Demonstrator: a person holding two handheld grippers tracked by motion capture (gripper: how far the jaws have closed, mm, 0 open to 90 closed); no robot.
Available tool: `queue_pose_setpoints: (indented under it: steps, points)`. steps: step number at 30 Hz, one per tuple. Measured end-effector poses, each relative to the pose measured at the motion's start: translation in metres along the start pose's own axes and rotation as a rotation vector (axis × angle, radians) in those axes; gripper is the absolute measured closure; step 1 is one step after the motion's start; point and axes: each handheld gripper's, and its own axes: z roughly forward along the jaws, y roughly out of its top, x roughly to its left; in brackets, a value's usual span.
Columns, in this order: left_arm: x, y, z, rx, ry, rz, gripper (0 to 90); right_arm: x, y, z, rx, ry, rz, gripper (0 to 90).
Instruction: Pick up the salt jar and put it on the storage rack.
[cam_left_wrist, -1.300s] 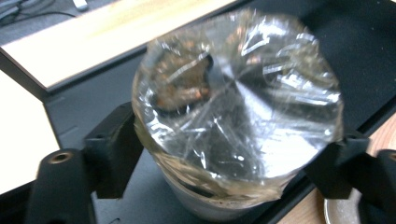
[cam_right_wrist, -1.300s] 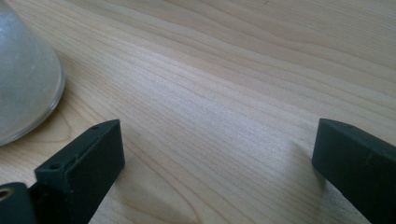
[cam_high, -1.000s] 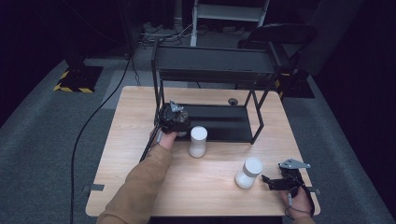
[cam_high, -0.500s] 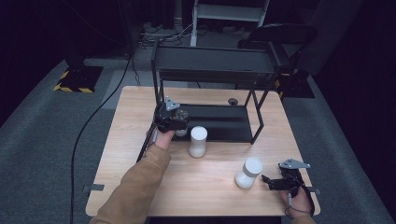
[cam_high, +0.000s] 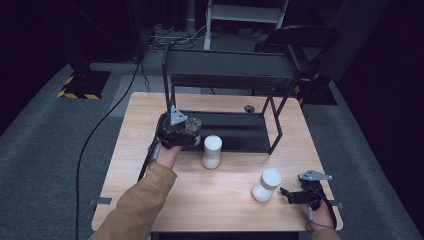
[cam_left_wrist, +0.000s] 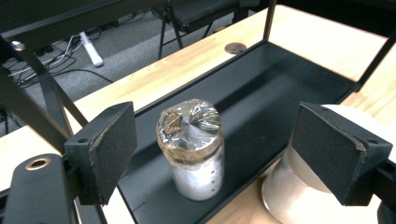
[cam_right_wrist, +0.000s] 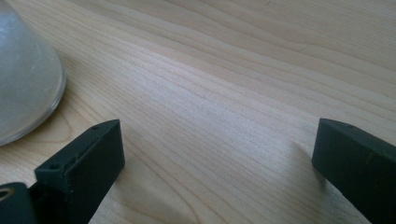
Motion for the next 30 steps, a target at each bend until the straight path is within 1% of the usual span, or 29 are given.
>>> queue_pose_setpoints:
  steps: [2,4,9,13,19,22,25,30]
  points:
    - [-0.001,-0.002,-0.007,-0.005,-0.006,-0.003,13.8,0.0,0.0,0.0,0.0,0.0,0.0,2.0]
    - [-0.002,-0.004,-0.013,-0.008,-0.009,0.003,13.7,-0.001,0.0,0.0,0.0,0.002,-0.002,2.0]
    - [-0.004,-0.011,-0.027,-0.006,-0.017,0.008,13.6,0.0,0.0,0.0,0.0,0.001,0.0,2.0]
    - [-0.006,-0.018,-0.038,-0.012,-0.025,0.001,13.4,0.005,-0.001,-0.001,-0.003,-0.018,0.017,2.5]
    - [-0.009,-0.027,-0.048,-0.005,-0.035,0.01,13.1,0.005,-0.001,-0.001,-0.003,-0.017,0.016,2.3]
    - [-0.012,-0.031,-0.053,0.0,-0.044,0.006,12.6,0.005,-0.001,-0.001,-0.002,-0.016,0.015,2.0]
    - [-0.016,-0.036,-0.057,-0.004,-0.061,0.01,12.5,0.005,-0.001,-0.001,0.001,-0.014,0.012,1.3]
    - [-0.027,-0.045,-0.061,0.001,-0.05,0.043,12.5,0.005,-0.001,-0.001,0.002,-0.009,0.009,1.0]
